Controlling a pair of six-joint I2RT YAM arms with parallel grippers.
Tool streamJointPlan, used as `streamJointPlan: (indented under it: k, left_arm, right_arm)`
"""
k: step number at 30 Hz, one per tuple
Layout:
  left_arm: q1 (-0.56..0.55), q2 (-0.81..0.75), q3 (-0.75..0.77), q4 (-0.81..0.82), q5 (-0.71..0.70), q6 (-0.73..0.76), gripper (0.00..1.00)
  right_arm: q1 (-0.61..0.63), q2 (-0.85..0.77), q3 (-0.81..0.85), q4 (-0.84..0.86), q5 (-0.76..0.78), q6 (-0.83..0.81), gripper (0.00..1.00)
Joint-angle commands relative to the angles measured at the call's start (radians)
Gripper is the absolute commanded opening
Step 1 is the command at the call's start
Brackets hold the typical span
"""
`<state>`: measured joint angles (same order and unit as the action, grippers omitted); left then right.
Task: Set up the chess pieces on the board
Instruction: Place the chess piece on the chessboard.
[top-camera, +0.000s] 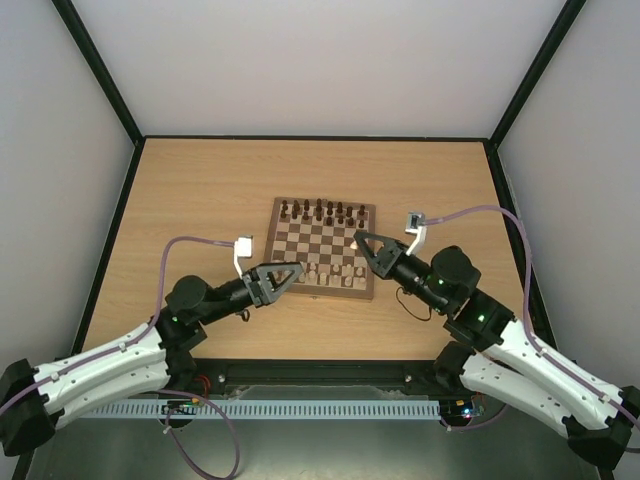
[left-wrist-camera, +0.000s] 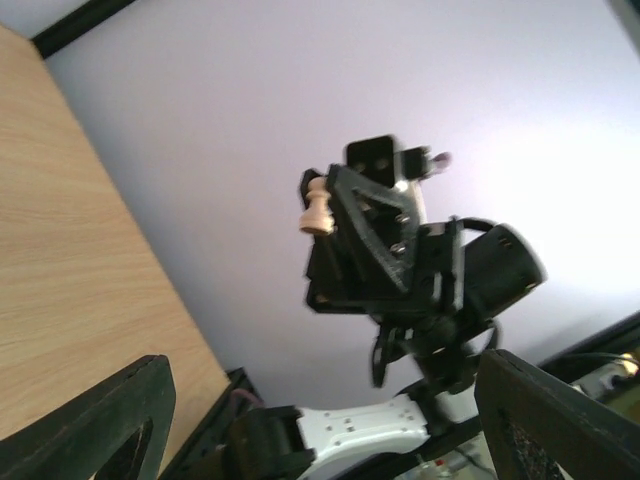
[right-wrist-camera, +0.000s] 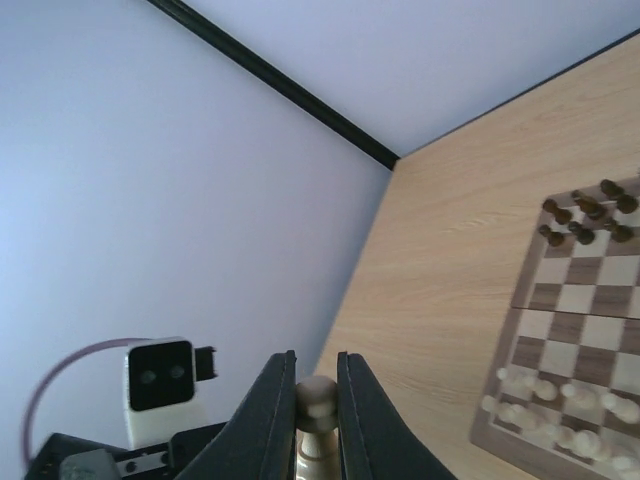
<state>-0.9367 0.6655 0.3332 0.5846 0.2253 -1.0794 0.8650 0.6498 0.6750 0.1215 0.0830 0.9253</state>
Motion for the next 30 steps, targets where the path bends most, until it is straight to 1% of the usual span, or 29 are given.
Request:
streamJointPlan:
  k: [1, 7, 12, 17, 22, 25, 30]
  left_arm:
    - [0.005, 0.057, -0.021, 0.374, 0.030, -0.105, 0.84]
    - [0.006, 0.167, -0.019, 0.496, 0.037, -0.172, 0.79]
    - [0.006, 0.215, -0.014, 0.519, 0.027, -0.184, 0.77]
    - [0.007, 0.237, -0.007, 0.497, 0.006, -0.168, 0.73]
    - [0.007, 0.297, 0.026, 0.484, 0.015, -0.164, 0.58]
    - [0.007, 0.333, 0.031, 0.508, 0.017, -0.172, 0.55]
    - [0.009, 0.370, 0.045, 0.522, 0.018, -0.169, 0.55]
  right_arm:
    - [-0.004, -0.044, -0.083, 0.203, -0.006, 0.128, 0.04]
    - [-0.004, -0.008, -0.182, 0.399, -0.086, 0.231, 0.03]
    - [-0.004, 0.048, -0.199, 0.494, -0.149, 0.252, 0.03]
    - [-0.004, 0.088, -0.190, 0.522, -0.183, 0.250, 0.03]
    - [-0.004, 0.123, -0.183, 0.540, -0.208, 0.246, 0.03]
    - [-0.003, 0.134, -0.183, 0.548, -0.215, 0.246, 0.02]
    - [-0.003, 0.147, -0.180, 0.549, -0.231, 0.242, 0.02]
